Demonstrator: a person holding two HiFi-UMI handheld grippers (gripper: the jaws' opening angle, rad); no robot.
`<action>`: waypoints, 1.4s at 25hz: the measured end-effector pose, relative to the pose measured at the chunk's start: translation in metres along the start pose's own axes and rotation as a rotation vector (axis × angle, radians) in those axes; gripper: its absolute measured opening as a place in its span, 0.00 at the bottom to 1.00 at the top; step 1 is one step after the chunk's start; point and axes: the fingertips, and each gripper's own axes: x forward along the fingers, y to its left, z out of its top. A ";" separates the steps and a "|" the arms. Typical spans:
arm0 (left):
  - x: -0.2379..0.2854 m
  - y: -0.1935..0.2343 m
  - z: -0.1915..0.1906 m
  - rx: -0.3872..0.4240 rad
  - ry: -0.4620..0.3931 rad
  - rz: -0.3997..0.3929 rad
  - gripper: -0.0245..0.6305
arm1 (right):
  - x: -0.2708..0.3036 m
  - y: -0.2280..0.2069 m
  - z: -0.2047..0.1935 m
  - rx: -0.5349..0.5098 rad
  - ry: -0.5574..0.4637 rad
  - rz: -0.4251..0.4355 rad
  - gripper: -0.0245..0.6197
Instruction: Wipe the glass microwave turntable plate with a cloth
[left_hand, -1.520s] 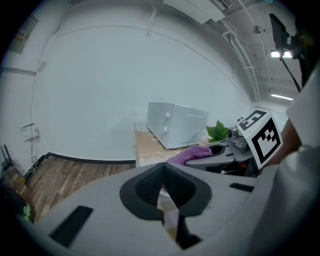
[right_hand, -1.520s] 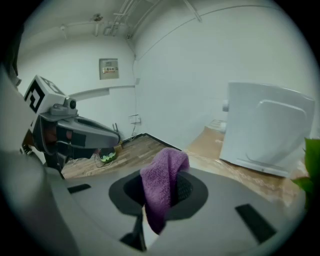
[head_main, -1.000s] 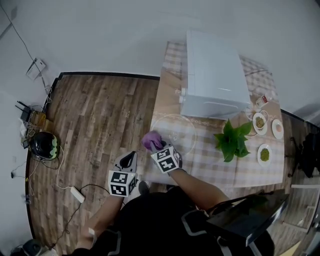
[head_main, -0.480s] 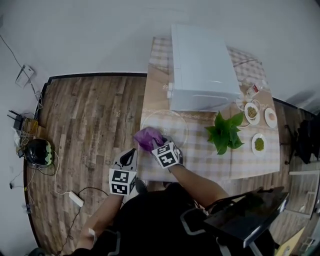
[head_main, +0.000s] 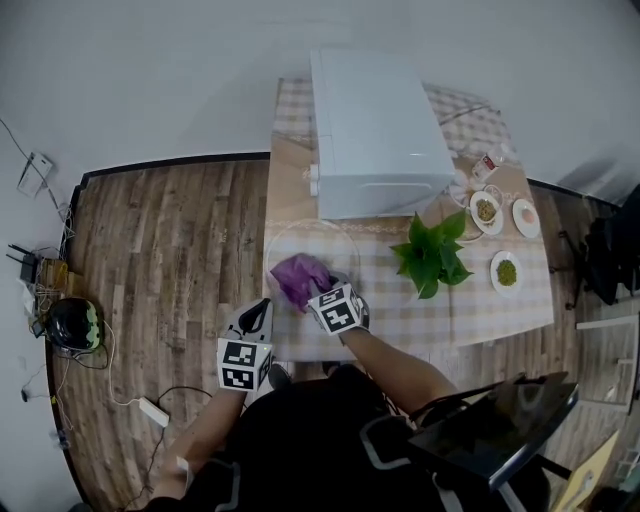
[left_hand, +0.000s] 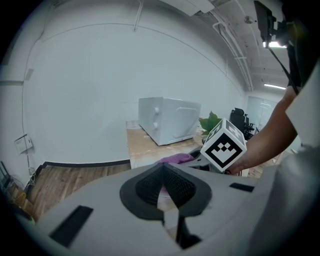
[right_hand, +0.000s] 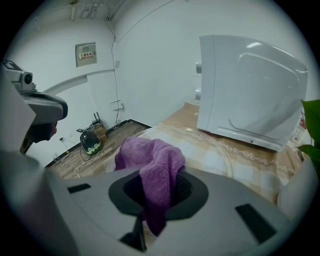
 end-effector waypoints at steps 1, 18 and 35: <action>0.001 -0.002 0.000 0.001 0.001 -0.005 0.05 | -0.002 -0.003 -0.002 0.002 0.001 -0.005 0.13; 0.005 -0.027 0.004 0.025 -0.001 -0.073 0.05 | -0.047 -0.077 -0.045 0.118 0.017 -0.171 0.13; -0.009 0.006 0.012 -0.030 -0.050 0.030 0.05 | -0.061 -0.022 0.075 0.008 -0.183 0.002 0.13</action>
